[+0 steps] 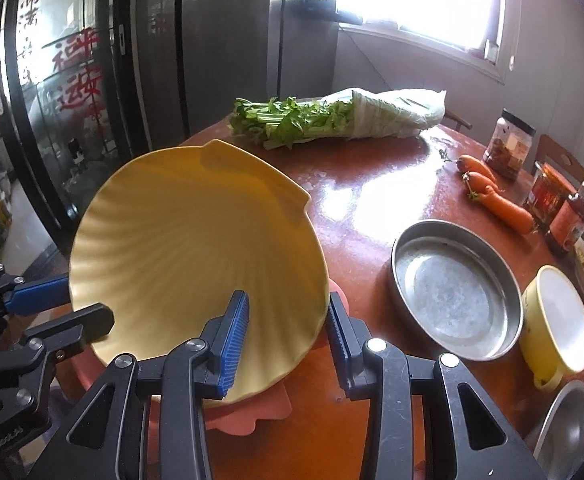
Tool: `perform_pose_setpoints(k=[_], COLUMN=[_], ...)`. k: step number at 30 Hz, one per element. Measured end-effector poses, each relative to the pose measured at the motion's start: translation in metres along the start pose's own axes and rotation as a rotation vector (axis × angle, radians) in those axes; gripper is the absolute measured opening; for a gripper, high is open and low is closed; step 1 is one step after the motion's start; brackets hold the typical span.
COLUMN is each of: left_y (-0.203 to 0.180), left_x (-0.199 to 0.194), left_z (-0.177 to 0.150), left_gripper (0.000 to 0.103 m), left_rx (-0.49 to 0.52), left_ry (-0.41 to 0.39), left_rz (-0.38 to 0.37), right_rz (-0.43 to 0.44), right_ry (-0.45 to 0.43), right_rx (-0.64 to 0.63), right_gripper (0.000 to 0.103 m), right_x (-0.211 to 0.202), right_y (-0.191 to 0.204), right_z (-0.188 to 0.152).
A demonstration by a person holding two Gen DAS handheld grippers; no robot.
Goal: Organize plates and bowls
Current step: 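Carry the yellow shell plate over the pink plate and lower it on top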
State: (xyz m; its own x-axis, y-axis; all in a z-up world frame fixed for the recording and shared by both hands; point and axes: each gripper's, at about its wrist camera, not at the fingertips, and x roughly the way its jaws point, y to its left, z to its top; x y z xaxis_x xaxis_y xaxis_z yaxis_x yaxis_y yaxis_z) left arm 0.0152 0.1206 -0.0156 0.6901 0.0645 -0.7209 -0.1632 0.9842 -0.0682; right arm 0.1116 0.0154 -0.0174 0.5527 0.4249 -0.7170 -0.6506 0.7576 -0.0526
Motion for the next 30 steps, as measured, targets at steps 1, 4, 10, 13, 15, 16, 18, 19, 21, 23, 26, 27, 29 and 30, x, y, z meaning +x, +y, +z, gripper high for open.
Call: perform_pose_setpoints(k=[1,4,10,13,15,16,18,19,21,23,26,27,29,30], left_y=[0.0,0.0,0.0,0.0,0.001,0.001,0.0,0.0,0.0,0.0,0.001,0.001,0.002,0.002], left_x=[0.0,-0.003,-0.008,-0.01,-0.011,-0.012,-0.012,-0.012,-0.012,-0.013,-0.013,-0.013,-0.012,-0.012], left_z=[-0.001,-0.002,-0.003,-0.005,-0.007,-0.007,-0.008,-0.008,-0.008,-0.008,-0.009,-0.01,-0.01,-0.011], left_gripper=[0.03,0.03,0.03,0.03,0.032,0.031,0.032,0.032,0.032,0.032,0.032,0.032,0.032,0.032], left_rx=[0.003,0.003,0.009,0.015,0.015,0.015,0.02,0.02,0.023,0.03,0.029,0.029,0.027,0.024], left_ry=[0.0,0.0,0.0,0.004,0.006,0.01,0.011,0.013,0.016,0.017,0.021,0.021,0.026,0.026], left_rz=[0.0,-0.012,-0.016,-0.021,-0.028,-0.03,-0.032,-0.032,-0.031,-0.031,-0.036,-0.037,-0.037,-0.039], right_rz=[-0.002,-0.014,-0.027,-0.032,-0.03,-0.03,-0.028,-0.028,-0.029,-0.023,-0.012,-0.008,-0.001,-0.002], right_ry=[-0.004,-0.003,0.0,0.001,0.0,0.001,0.002,0.002,0.003,0.002,-0.004,-0.005,-0.009,-0.012], right_rx=[-0.002,-0.009,-0.028,-0.037,-0.041,-0.041,-0.041,-0.042,-0.043,-0.033,-0.02,-0.017,-0.012,-0.01], right_gripper=[0.041,0.041,0.042,0.043,0.043,0.043,0.043,0.043,0.043,0.043,0.045,0.047,0.048,0.048], right_x=[0.0,0.001,0.001,0.0,0.0,0.0,0.0,0.0,-0.001,-0.002,-0.006,-0.007,-0.01,-0.012], right_y=[0.0,0.003,0.008,0.01,0.011,0.012,0.013,0.013,0.014,0.014,0.012,0.011,0.01,0.01], right_z=[0.0,-0.001,-0.001,-0.001,-0.001,-0.001,-0.001,-0.001,-0.002,-0.002,-0.002,-0.002,-0.003,-0.003])
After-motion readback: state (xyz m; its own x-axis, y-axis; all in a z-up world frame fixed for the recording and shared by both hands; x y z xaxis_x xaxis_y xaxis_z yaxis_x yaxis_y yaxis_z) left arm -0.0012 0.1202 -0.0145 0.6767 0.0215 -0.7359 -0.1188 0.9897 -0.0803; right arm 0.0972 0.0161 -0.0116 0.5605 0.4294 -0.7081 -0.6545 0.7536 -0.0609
